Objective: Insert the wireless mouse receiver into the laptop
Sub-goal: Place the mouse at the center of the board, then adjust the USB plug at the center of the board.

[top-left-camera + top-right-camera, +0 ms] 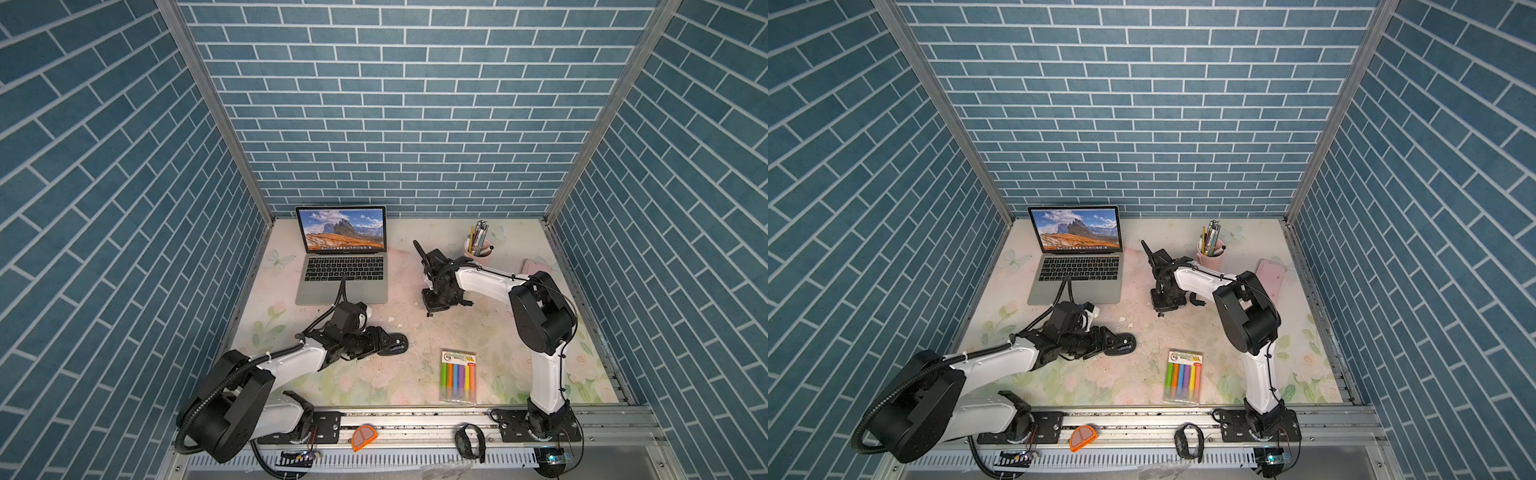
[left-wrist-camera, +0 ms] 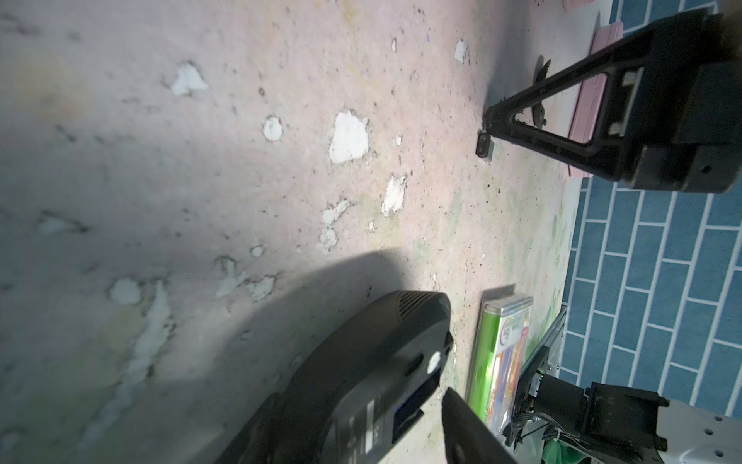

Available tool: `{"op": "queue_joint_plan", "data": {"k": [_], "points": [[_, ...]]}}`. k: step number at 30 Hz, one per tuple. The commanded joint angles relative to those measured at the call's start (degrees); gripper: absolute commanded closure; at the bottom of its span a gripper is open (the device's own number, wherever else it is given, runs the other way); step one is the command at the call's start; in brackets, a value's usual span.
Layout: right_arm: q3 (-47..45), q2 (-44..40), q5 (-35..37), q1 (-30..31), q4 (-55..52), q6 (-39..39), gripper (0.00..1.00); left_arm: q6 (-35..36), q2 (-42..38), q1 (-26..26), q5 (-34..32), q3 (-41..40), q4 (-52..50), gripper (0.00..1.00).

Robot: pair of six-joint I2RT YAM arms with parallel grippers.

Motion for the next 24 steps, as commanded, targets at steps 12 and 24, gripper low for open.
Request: {"op": "queue_joint_plan", "data": {"k": [12,24], "points": [[-8.1,-4.3,-0.2,1.1,-0.5,0.1,0.87,2.5,-3.0,1.0,-2.1,1.5,-4.9,0.36],[-8.2,-4.0,-3.4,5.5,2.2,3.9,0.88,2.6,-5.2,1.0,-2.7,1.3,-6.4,0.36]]}}
